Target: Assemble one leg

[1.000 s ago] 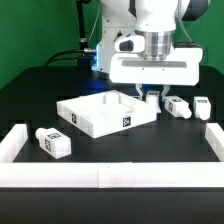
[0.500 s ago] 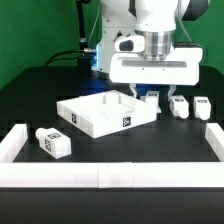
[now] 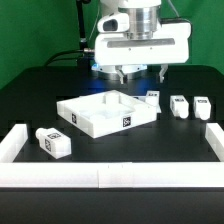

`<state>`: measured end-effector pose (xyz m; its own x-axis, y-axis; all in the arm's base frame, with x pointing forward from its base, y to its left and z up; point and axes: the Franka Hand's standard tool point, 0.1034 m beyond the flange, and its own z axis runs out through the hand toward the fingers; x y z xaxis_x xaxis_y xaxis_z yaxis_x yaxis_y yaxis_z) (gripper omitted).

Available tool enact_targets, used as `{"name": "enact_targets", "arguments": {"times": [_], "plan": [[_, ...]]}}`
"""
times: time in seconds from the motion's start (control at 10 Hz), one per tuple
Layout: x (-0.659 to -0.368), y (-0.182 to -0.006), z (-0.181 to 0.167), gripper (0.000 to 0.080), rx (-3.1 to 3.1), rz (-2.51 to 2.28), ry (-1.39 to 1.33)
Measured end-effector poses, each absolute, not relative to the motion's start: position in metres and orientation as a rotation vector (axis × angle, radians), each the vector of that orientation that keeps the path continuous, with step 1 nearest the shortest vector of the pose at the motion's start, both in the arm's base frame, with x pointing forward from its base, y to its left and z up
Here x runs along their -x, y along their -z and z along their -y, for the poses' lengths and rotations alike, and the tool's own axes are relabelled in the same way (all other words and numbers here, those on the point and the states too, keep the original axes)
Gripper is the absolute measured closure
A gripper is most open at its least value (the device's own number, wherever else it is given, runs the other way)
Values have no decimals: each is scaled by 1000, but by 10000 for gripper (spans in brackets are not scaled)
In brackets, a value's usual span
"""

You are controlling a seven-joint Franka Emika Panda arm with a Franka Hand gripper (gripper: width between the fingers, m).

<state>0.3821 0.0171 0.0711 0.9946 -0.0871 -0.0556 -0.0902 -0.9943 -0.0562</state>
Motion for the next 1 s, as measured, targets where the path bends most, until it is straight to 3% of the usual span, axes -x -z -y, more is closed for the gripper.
{"name": "enact_targets", "arguments": {"times": [0.3,0.7,1.0], "plan": [[-415,-79,-8,150,3076,-81,-50],[-413,-76,-3,150,3080,-28,-53],[-428,-68,58,150,3083,298,-30]]}}
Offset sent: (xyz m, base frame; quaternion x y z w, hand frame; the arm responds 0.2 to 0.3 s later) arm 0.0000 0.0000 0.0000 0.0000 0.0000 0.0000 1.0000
